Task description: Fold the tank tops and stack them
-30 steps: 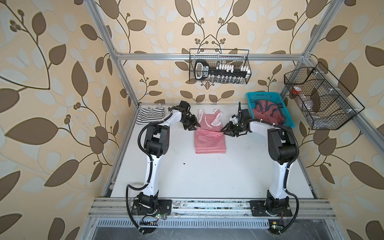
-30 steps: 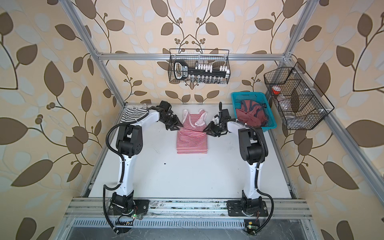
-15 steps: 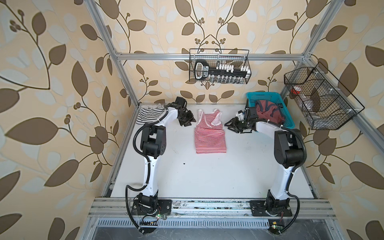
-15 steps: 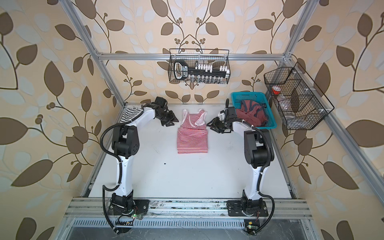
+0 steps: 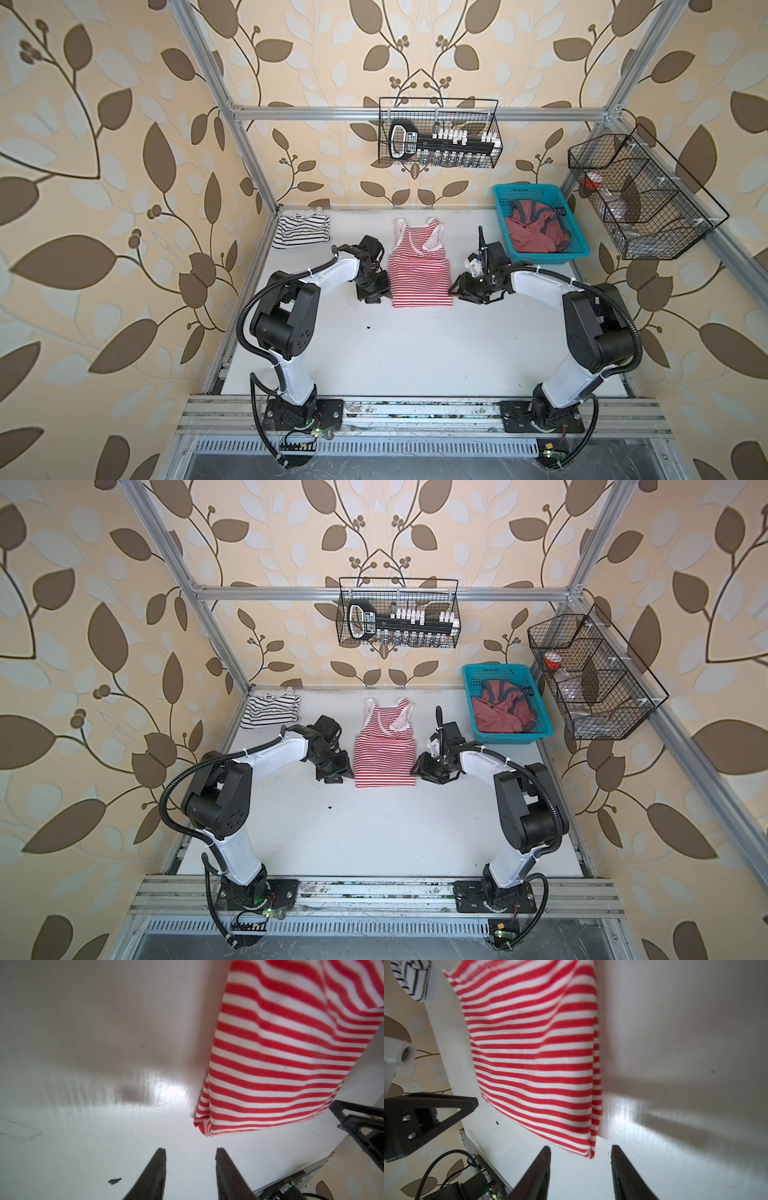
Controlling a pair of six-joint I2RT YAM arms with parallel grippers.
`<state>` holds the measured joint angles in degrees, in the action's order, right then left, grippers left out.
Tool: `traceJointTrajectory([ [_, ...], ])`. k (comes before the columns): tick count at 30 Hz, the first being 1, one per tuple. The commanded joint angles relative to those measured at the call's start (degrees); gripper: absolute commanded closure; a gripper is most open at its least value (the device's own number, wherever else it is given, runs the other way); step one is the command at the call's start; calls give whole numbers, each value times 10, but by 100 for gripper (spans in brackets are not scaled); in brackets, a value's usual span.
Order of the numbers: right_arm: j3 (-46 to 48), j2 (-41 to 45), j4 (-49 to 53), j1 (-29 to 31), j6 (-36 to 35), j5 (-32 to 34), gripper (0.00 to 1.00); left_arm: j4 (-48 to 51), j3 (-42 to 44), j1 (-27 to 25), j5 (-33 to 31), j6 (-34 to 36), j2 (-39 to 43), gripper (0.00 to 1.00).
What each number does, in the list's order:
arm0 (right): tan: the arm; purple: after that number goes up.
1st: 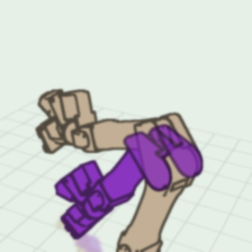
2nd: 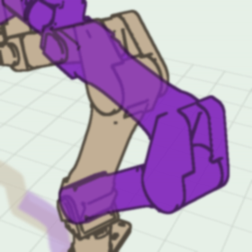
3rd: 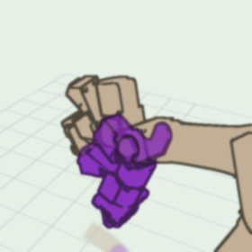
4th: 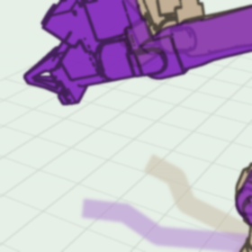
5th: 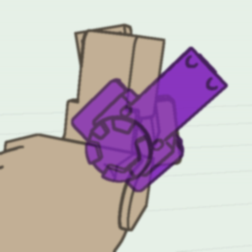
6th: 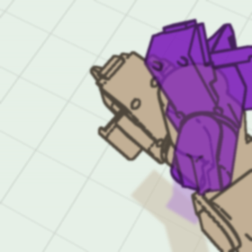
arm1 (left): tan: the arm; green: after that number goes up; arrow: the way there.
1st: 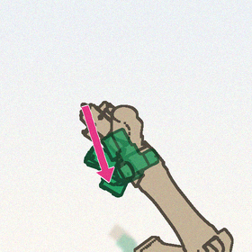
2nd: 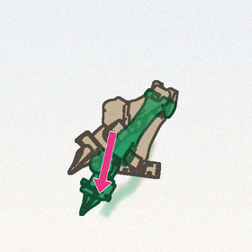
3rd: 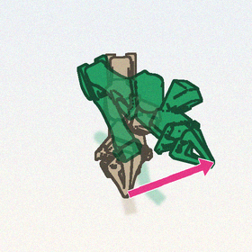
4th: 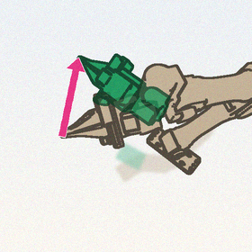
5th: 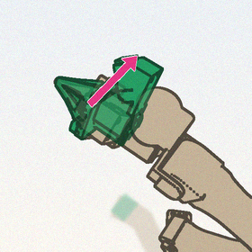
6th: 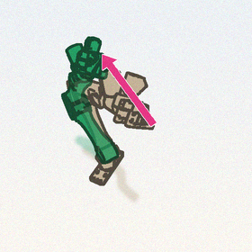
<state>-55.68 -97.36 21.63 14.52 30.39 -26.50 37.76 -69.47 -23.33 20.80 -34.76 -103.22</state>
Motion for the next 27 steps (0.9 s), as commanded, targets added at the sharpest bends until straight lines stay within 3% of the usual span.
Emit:
traceJointTrajectory([
  [1, 21, 20, -12, 1, -5, 14, 52, -53, 14, -4, 17, -25, 15, 56],
  [9, 32, 8, -37, 12, 9, -2, 51, -98, 33, -4, 10, -60, -5, 52],
  [14, 33, -7, -49, 16, 15, -10, 51, -130, 47, -4, 39, -79, -24, 52],
  [21, 41, -28, -63, 21, 24, -14, 60, -133, 54, -5, 44, -85, -36, 58],
  [27, 45, -43, -78, 22, 29, -22, 66, -139, 54, -7, 54, -88, -42, 70],
])
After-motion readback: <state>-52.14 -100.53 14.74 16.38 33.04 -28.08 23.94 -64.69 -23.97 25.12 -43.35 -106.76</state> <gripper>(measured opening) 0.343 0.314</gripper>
